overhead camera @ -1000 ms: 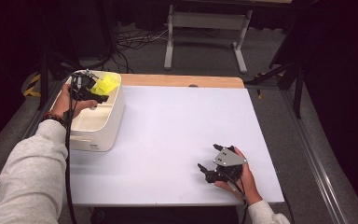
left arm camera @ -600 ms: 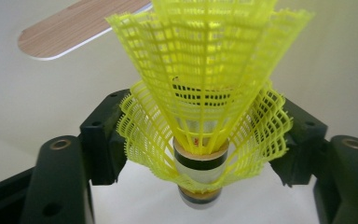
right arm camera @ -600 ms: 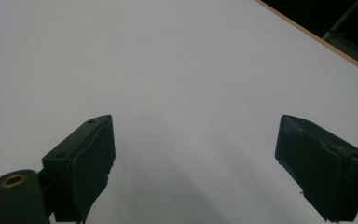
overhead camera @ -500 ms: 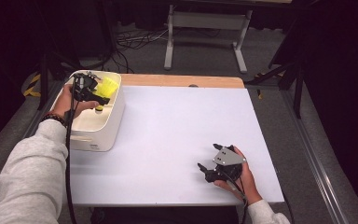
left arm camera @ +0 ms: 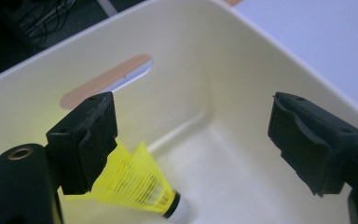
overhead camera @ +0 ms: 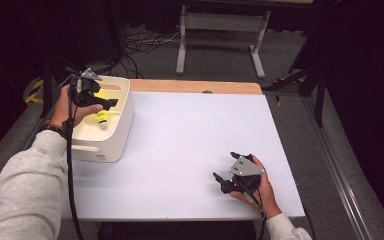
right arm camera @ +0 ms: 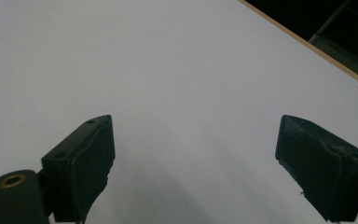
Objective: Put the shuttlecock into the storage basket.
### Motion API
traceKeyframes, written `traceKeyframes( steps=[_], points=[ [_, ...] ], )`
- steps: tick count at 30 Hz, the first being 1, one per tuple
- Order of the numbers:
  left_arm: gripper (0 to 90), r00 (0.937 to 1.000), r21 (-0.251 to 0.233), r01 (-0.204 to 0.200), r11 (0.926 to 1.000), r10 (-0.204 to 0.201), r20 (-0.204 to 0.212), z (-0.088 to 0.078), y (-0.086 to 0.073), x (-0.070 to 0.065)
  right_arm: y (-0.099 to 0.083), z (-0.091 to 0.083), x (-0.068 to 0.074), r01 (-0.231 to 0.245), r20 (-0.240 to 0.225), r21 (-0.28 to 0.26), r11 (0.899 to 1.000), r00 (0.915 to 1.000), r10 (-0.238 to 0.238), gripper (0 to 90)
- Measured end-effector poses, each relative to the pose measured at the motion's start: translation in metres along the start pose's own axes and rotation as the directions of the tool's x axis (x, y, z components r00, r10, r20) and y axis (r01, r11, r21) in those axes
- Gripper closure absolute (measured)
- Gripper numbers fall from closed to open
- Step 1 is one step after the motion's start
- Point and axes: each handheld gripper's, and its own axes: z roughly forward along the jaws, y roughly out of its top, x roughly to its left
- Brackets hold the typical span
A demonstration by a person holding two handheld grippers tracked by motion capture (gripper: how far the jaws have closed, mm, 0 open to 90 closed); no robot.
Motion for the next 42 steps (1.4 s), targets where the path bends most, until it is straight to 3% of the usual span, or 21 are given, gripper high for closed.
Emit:
traceKeyframes(
  steps=[3, 6, 7, 9, 10, 11, 13, 15, 17, 21, 23, 24, 27, 28, 31, 34, 35, 36, 42],
  points=[
    [15.9, 0.9993, -0.062, -0.019, 0.9979, 0.021, 0.031, -0.014, 0.0, -0.005, 0.0, -0.001, -0.001, -0.002, 0.011, -0.006, 1.0, 0.9999, 0.003, 12.4],
    [15.7, 0.9974, -0.131, -0.059, 0.9897, 0.064, 0.034, -0.028, -0.001, -0.013, 0.001, -0.003, 0.0, -0.004, 0.019, -0.018, 1.0, 0.9998, 0.004, 12.4],
    [15.4, 0.9974, -0.131, -0.059, 0.9897, 0.064, 0.034, -0.028, -0.001, -0.013, 0.001, -0.003, 0.0, -0.004, 0.019, -0.018, 1.0, 0.9998, 0.004, 12.4],
    [15.2, 0.9956, -0.173, -0.062, 0.9829, 0.074, 0.059, -0.036, -0.003, -0.018, 0.002, -0.004, 0.0, -0.005, 0.021, -0.025, 1.0, 0.9998, 0.005, 12.4],
    [15.9, 0.9943, -0.191, -0.09, 0.9774, 0.099, 0.038, -0.041, -0.004, -0.025, 0.002, -0.005, 0.0, -0.004, 0.023, -0.029, 1.0, 0.9997, 0.004, 12.4],
    [16.0, 0.9943, -0.191, -0.09, 0.9774, 0.099, 0.038, -0.041, -0.004, -0.025, 0.002, -0.005, 0.0, -0.004, 0.023, -0.029, 1.0, 0.9997, 0.004, 12.4],
    [15.9, 0.9893, -0.213, -0.138, 0.9673, 0.145, 0.017, -0.047, -0.006, -0.035, 0.003, -0.006, 0.001, -0.006, 0.023, -0.035, 0.999, 0.9997, 0.007, 12.4],
    [16.2, 0.9884, -0.257, -0.125, 0.9583, 0.143, 0.052, -0.052, -0.009, -0.041, 0.004, -0.007, 0.002, -0.003, 0.025, -0.042, 0.999, 0.9997, 0.004, 12.4],
    [16.2, 0.986, -0.264, -0.143, 0.954, 0.16, 0.046, -0.055, -0.01, -0.047, 0.005, -0.008, 0.002, -0.003, 0.025, -0.046, 0.999, 0.9997, 0.004, 12.4],
    [15.7, 0.9791, -0.303, -0.176, 0.9365, 0.199, 0.044, -0.062, -0.016, -0.061, 0.006, -0.01, 0.003, -0.008, 0.024, -0.055, 0.998, 0.9997, 0.009, 12.1],
    [15.8, 0.9783, -0.312, -0.183, 0.9325, 0.204, 0.037, -0.063, -0.018, -0.063, 0.006, -0.01, 0.003, -0.008, 0.021, -0.057, 0.998, 0.9997, 0.01, 12.1],
    [15.8, 0.9762, -0.331, -0.182, 0.9259, 0.211, 0.052, -0.064, -0.02, -0.068, 0.007, -0.011, 0.003, -0.009, 0.023, -0.059, 0.998, 0.9997, 0.01, 12.1],
    [15.8, 0.974, -0.341, -0.189, 0.9209, 0.22, 0.054, -0.066, -0.021, -0.073, 0.007, -0.011, 0.004, -0.009, 0.019, -0.058, 0.998, 0.9998, 0.01, 12.1],
    [15.5, 0.9711, -0.353, -0.196, 0.9147, 0.231, 0.059, -0.068, -0.023, -0.077, 0.007, -0.011, 0.005, -0.003, 0.018, -0.058, 0.998, 0.9998, 0.004, 12.2],
    [15.5, 0.9694, -0.362, -0.193, 0.9121, 0.234, 0.073, -0.069, -0.025, -0.079, 0.008, -0.011, 0.005, -0.003, 0.019, -0.06, 0.998, 0.9998, 0.004, 12.2],
    [15.7, 0.9666, -0.385, -0.203, 0.9, 0.247, 0.067, -0.071, -0.029, -0.084, 0.008, -0.012, 0.005, -0.001, 0.021, -0.063, 0.998, 0.9998, 0.002, 12.2],
    [15.6, 0.9666, -0.385, -0.203, 0.9, 0.247, 0.067, -0.071, -0.029, -0.084, 0.008, -0.012, 0.005, -0.001, 0.021, -0.063, 0.998, 0.9998, 0.002, 12.2],
    [15.1, 0.9653, -0.394, -0.213, 0.894, 0.255, 0.057, -0.073, -0.03, -0.086, 0.008, -0.013, 0.005, 0.004, 0.024, -0.062, 0.998, 0.9997, -0.002, 12.2],
    [14.4, 0.9646, -0.41, -0.211, 0.8875, 0.257, 0.059, -0.076, -0.034, -0.088, 0.01, -0.016, 0.005, 0.007, 0.03, -0.07, 0.997, 0.9995, -0.005, 12.2]
  ],
)
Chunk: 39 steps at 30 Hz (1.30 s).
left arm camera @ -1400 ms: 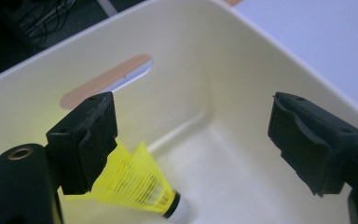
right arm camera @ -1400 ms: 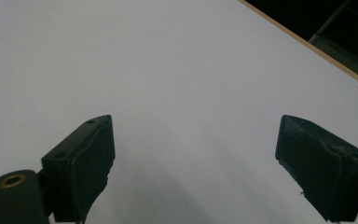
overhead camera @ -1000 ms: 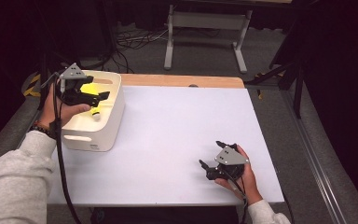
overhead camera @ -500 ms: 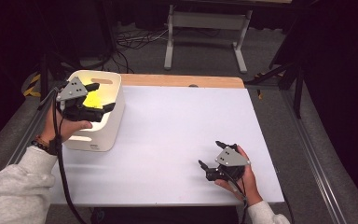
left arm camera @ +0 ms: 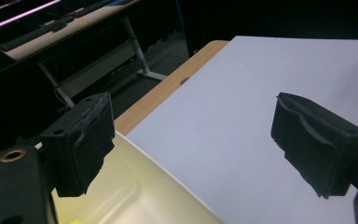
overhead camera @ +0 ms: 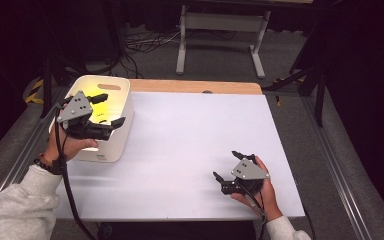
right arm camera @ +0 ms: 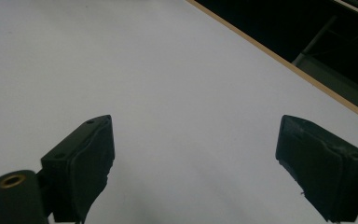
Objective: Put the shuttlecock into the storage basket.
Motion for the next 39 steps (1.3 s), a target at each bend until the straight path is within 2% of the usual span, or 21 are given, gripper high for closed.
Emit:
traceKeyframes(
  steps=[12, 24, 33, 39],
  points=[
    [13.3, 0.9989, -0.015, -0.042, 0.999, 0.042, 0.019, 0.004, -0.009, -0.018, 0.001, -0.002, 0.001, -0.006, -0.004, -0.015, 1.0, 1.0, 0.006, 12.2],
    [12.0, 0.9956, -0.037, -0.082, 0.9959, 0.084, 0.043, 0.006, -0.018, -0.046, 0.002, -0.002, 0.002, -0.004, -0.006, -0.016, 1.0, 1.0, 0.004, 12.2],
    [11.5, 0.9954, -0.046, -0.072, 0.9964, 0.075, 0.06, 0.011, -0.031, -0.058, 0.002, -0.002, 0.002, -0.003, -0.008, -0.018, 1.0, 1.0, 0.003, 12.2],
    [11.8, 0.9941, -0.057, -0.09, 0.9943, 0.093, 0.056, 0.013, -0.036, -0.066, 0.002, -0.003, 0.003, -0.005, -0.013, -0.021, 1.0, 0.9999, 0.004, 12.2]
  ],
)
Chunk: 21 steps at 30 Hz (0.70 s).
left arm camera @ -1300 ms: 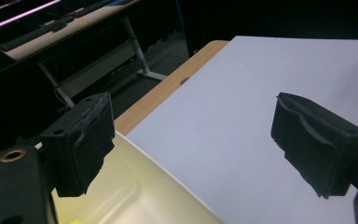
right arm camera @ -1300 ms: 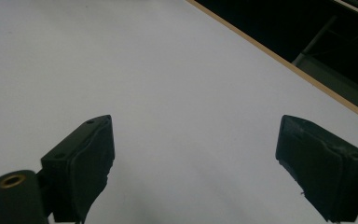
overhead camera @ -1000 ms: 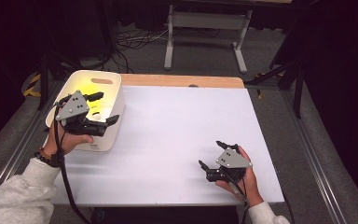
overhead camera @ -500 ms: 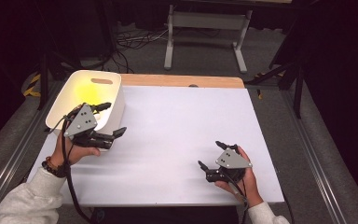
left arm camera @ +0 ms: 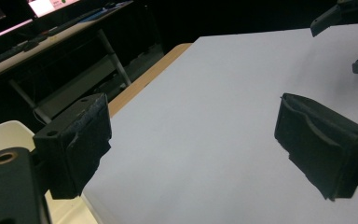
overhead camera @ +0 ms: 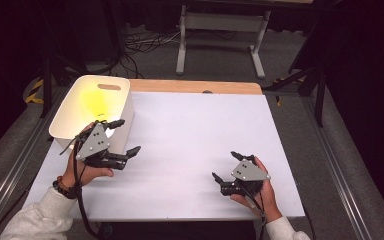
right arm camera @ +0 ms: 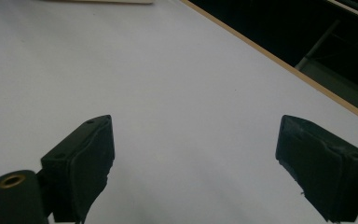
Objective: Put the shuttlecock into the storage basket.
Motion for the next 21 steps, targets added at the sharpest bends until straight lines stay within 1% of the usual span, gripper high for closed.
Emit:
traceKeyframes(
  steps=[2, 4, 5, 6, 10, 11, 14, 15, 19, 21],
  points=[
    [12.0, 0.9999, 0.007, -0.009, 0.9999, 0.009, -0.006, 0.001, -0.001, -0.003, 0.001, -0.001, 0.001, 0.0, 0.001, -0.004, 1.0, 1.0, 0.0, 12.2],
    [12.4, 0.9999, 0.015, -0.017, 0.9998, 0.017, -0.001, 0.002, -0.003, -0.005, 0.001, -0.001, 0.001, -0.003, -0.001, -0.005, 1.0, 1.0, 0.003, 12.2],
    [12.4, 0.9998, 0.014, -0.022, 0.9997, 0.022, -0.004, 0.002, -0.003, -0.007, 0.001, -0.001, 0.001, -0.002, -0.001, -0.005, 1.0, 1.0, 0.002, 12.2],
    [12.4, 0.9995, 0.013, -0.033, 0.9994, 0.033, 0.003, 0.002, -0.004, -0.009, 0.001, -0.001, 0.001, -0.001, 0.0, -0.005, 1.0, 1.0, 0.001, 12.2],
    [11.9, 0.9986, 0.013, -0.052, 0.9986, 0.052, 0.002, 0.002, -0.005, -0.014, 0.001, -0.001, 0.001, 0.001, 0.0, -0.004, 1.0, 1.0, -0.001, 12.2],
    [11.7, 0.9988, 0.012, -0.049, 0.9987, 0.049, 0.004, 0.002, -0.006, -0.015, 0.001, -0.001, 0.001, 0.002, 0.0, -0.005, 1.0, 1.0, -0.002, 12.1],
    [11.1, 0.9983, 0.013, -0.058, 0.9982, 0.058, 0.006, 0.002, -0.007, -0.017, 0.001, -0.002, 0.001, 0.006, 0.007, -0.008, 1.0, 1.0, -0.006, 11.8],
    [11.0, 0.9977, 0.019, -0.067, 0.9975, 0.067, -0.004, 0.002, -0.008, -0.019, 0.001, -0.002, 0.001, 0.006, 0.006, -0.012, 1.0, 1.0, -0.006, 11.8],
    [11.1, 0.9969, 0.015, -0.078, 0.9968, 0.078, -0.002, 0.003, -0.011, -0.024, 0.001, -0.003, 0.002, 0.004, 0.005, -0.017, 1.0, 1.0, -0.004, 11.8],
    [11.4, 0.9971, 0.011, -0.075, 0.9971, 0.075, 0.01, 0.004, -0.013, -0.027, 0.002, -0.003, 0.002, 0.005, 0.008, -0.019, 1.0, 1.0, -0.005, 11.8]
  ],
)
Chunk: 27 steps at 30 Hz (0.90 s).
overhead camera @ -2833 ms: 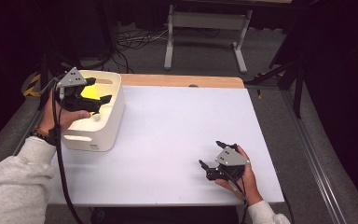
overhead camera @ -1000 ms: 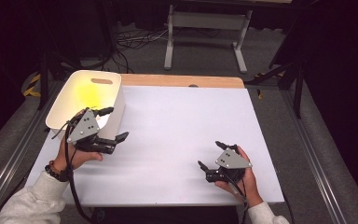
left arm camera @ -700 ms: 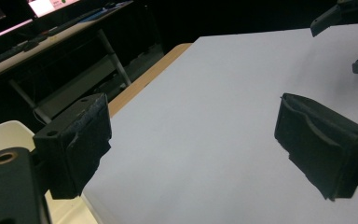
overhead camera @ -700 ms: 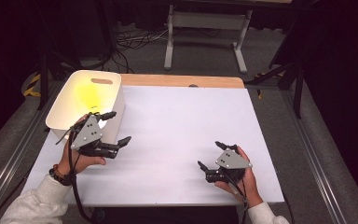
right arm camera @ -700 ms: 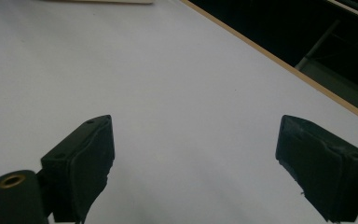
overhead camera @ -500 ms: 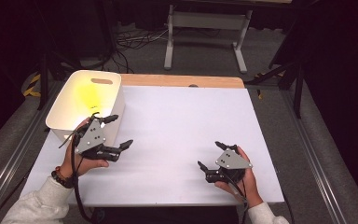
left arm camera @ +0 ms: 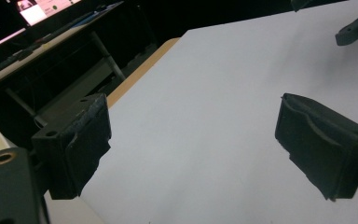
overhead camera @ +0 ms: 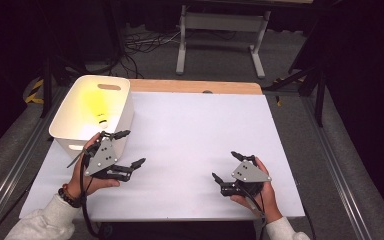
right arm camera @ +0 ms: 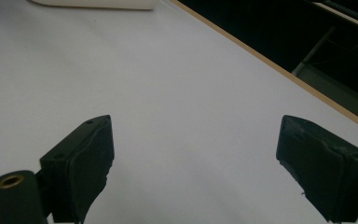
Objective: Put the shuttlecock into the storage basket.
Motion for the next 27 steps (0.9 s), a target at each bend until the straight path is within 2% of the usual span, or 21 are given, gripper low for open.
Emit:
traceKeyframes(
  steps=[11, 19, 27],
  points=[
    [11.0, 0.9997, 0.013, -0.006, 0.9999, 0.006, 0.023, 0.002, -0.01, -0.007, 0.001, -0.001, 0.001, 0.006, -0.001, -0.004, 1.0, 1.0, -0.006, 11.8],
    [9.3, 0.9991, 0.04, -0.025, 0.9989, 0.024, 0.036, 0.003, -0.02, -0.013, 0.001, -0.002, 0.003, 0.016, -0.001, -0.007, 1.0, 0.9999, -0.016, 11.8],
    [8.6, 0.9987, 0.064, -0.026, 0.9976, 0.023, 0.046, 0.005, -0.03, -0.016, 0.002, -0.003, 0.004, 0.021, -0.002, -0.012, 1.0, 0.9998, -0.021, 11.8]
  ],
)
